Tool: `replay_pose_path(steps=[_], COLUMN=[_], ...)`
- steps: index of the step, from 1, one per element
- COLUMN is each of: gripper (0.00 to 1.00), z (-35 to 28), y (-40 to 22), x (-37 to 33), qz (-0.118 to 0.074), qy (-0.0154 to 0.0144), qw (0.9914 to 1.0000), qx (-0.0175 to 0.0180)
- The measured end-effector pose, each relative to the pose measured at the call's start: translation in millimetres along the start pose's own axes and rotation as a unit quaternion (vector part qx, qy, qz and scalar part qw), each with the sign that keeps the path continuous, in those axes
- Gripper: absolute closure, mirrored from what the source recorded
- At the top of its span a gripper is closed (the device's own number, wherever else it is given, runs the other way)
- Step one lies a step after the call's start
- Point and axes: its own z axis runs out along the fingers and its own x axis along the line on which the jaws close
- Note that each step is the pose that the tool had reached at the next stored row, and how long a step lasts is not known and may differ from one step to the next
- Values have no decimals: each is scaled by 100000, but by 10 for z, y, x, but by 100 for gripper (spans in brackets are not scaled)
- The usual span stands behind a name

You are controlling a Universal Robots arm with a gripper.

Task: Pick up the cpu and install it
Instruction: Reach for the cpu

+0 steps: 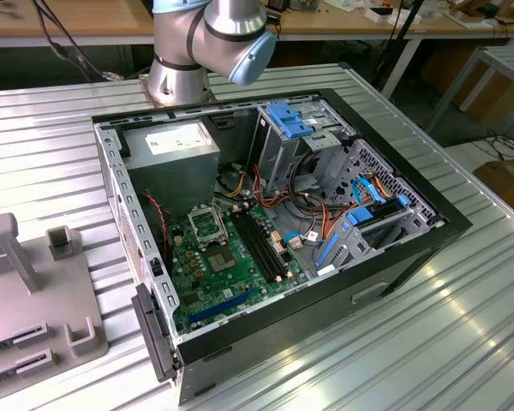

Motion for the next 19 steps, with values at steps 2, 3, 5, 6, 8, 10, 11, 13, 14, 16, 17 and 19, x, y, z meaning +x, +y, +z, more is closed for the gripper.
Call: replay_pose_path(steps=[2,3,5,6,8,10,11,13,14,16,17,19], gripper=[89,89,89,89,89,89,89,89,89,89,89,89], z=[8,18,34,40,51,64,72,87,94,121,128,135], y=[-6,-13,-35,-48,-76,-108,-126,-160,-178,-218,-223,-229], x=[42,78,110,117,126,133,137,146,152,167,173,181], qz=[0,-2,-15,-13,-2,-1,0,1,2,0,7,0], qy=[21,38,38,38,44,43,41,38,40,45,40,33], qw=[100000,100000,100000,100000,100000,100000,100000,100000,100000,100000,100000,100000], qx=[5,6,3,4,5,6,2,-2,2,6,3,0])
